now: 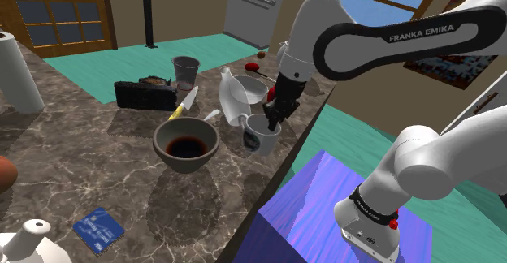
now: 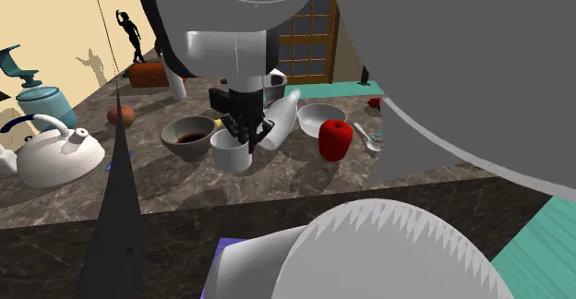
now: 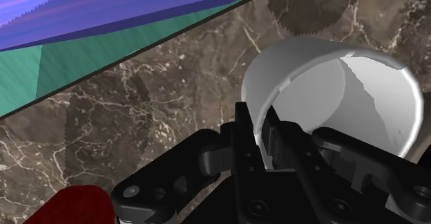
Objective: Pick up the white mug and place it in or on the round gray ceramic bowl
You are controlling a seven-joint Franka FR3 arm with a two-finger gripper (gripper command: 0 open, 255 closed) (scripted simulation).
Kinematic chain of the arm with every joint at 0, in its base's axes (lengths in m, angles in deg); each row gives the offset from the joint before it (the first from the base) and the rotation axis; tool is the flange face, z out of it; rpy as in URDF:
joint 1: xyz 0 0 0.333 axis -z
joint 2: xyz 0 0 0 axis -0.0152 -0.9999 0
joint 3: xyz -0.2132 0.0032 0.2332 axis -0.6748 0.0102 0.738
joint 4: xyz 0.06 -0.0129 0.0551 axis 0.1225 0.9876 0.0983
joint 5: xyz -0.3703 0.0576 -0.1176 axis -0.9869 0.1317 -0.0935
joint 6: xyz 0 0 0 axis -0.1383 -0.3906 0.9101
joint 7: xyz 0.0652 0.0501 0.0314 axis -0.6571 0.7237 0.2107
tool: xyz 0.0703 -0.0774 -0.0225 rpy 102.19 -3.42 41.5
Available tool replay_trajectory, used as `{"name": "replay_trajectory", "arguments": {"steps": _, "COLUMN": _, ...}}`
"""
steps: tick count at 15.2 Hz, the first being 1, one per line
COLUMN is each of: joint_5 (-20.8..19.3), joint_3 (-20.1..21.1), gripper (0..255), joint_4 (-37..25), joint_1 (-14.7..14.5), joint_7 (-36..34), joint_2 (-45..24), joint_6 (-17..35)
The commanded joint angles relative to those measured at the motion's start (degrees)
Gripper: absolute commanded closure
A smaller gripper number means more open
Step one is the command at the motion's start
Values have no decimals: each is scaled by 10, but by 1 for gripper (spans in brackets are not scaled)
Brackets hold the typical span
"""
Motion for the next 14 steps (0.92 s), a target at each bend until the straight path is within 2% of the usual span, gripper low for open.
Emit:
{"name": "replay_trajectory", "arguments": {"steps": 1, "joint_5": -2, "joint_3": -3, "gripper": 255, "joint_4": -10, "joint_1": 1, "joint_7": 0, "joint_2": 8, "joint_6": -18}}
{"name": "replay_trajectory", "arguments": {"steps": 14, "joint_5": -12, "joint_3": -15, "gripper": 255, "joint_4": -92, "joint_1": 4, "joint_7": -7, "joint_2": 35, "joint_6": -126}}
